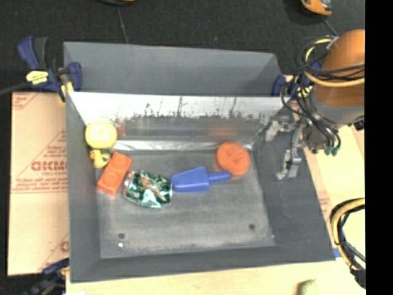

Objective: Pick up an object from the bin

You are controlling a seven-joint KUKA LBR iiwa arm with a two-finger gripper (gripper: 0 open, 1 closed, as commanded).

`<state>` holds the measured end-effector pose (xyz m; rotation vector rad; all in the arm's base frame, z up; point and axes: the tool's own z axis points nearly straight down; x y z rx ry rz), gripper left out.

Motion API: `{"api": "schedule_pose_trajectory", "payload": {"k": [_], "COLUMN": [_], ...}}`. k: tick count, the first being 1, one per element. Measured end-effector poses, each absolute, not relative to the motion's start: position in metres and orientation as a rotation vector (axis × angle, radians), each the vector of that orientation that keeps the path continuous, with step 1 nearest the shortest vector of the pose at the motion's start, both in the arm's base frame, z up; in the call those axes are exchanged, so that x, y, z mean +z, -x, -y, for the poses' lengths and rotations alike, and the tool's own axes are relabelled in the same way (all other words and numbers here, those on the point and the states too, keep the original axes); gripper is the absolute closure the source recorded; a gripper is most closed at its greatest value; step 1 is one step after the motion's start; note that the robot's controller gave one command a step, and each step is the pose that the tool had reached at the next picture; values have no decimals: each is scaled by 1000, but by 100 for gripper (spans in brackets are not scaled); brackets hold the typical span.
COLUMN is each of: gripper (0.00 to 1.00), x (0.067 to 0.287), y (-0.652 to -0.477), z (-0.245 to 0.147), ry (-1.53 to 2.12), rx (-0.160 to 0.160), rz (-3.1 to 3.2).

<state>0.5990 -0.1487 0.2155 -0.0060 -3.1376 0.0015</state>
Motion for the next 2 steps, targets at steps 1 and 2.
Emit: {"api": "schedule_pose_trajectory", "payload": {"k": [1,2], "gripper": [0,0], "x": [221,133], "y": [-600,-624], "z": [148,138], "ry": [0,-51], "rx": [4,7], "rz": [3146,3149]}}
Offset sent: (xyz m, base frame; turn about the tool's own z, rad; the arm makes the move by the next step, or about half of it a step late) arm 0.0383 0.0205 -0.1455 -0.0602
